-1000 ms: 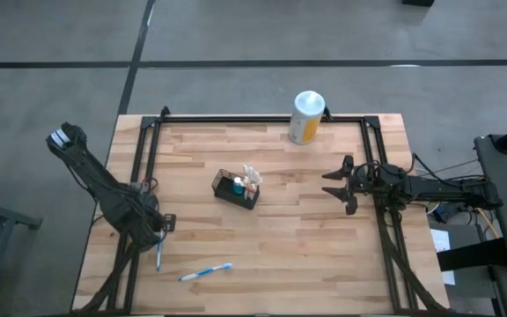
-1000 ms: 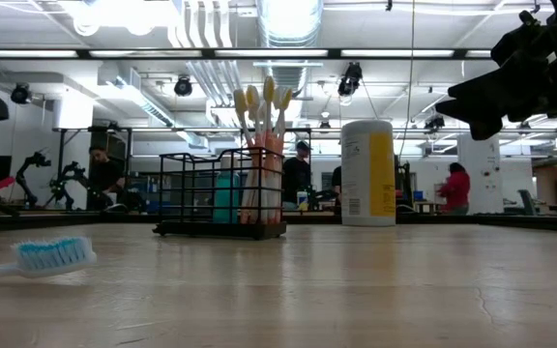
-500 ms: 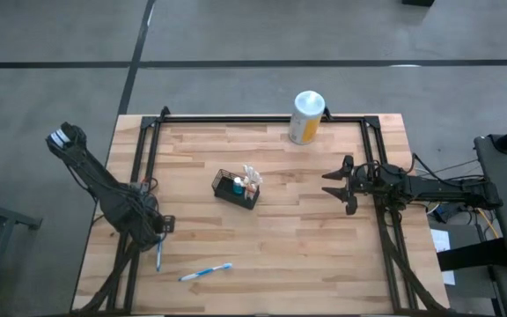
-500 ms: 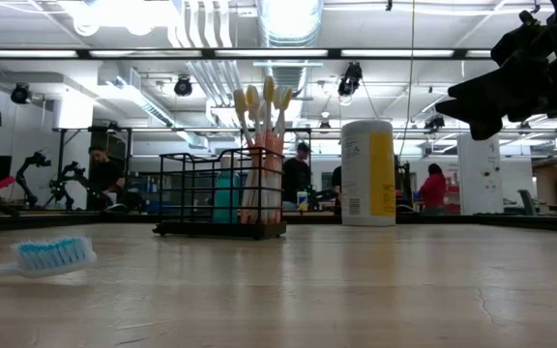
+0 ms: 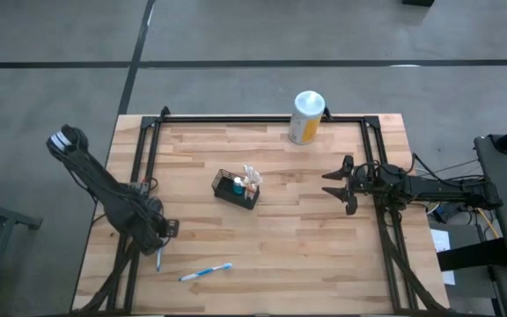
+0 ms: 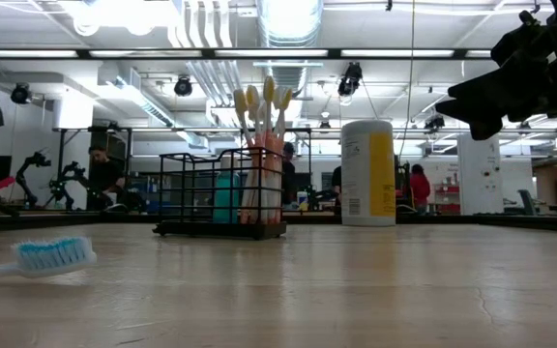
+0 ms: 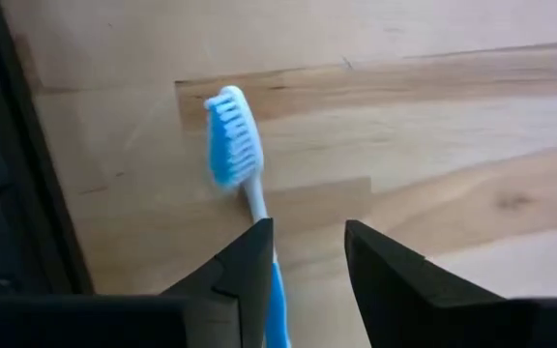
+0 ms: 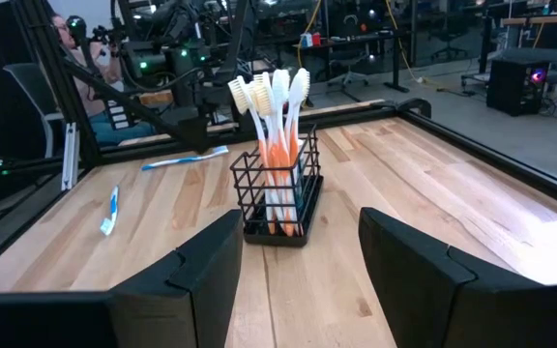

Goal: Pick & Place toothbrushing station
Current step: Put the blue toothbrush into the left section of the wire organizer

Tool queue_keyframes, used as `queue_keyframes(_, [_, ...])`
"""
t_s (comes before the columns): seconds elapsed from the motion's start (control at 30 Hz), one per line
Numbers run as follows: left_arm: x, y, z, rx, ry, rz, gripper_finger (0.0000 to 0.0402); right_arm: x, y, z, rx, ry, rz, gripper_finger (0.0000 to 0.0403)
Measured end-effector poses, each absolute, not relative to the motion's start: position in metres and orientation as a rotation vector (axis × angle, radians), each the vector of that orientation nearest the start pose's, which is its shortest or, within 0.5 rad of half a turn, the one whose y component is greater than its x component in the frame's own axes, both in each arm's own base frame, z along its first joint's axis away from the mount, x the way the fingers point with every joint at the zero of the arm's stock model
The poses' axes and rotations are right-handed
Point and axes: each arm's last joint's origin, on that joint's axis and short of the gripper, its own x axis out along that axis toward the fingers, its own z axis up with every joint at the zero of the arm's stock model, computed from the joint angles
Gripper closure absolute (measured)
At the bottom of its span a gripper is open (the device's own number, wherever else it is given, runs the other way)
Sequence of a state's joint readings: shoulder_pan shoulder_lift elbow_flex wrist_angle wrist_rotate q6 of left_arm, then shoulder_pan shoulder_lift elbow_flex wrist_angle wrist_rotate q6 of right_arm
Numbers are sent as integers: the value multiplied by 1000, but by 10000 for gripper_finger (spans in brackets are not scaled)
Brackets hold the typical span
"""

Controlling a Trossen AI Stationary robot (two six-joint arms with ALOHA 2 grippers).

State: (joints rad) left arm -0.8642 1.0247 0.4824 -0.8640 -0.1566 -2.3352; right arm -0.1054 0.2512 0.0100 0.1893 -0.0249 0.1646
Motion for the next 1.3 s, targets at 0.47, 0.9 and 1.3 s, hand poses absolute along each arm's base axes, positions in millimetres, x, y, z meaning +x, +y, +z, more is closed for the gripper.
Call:
queue_keyframes(0.47, [95,-105,148,-1141,1136,1055,266,113,-11,164,168,45,-85,199])
queue_keyframes(0.9, [92,-101,140,-1135,1114,1048,266,113,-11,164,168,46,-85,199])
queue_keyframes(1.3, [95,-103,142,-1152,1074,1002,362,113,-11,164,168,45,-85,199])
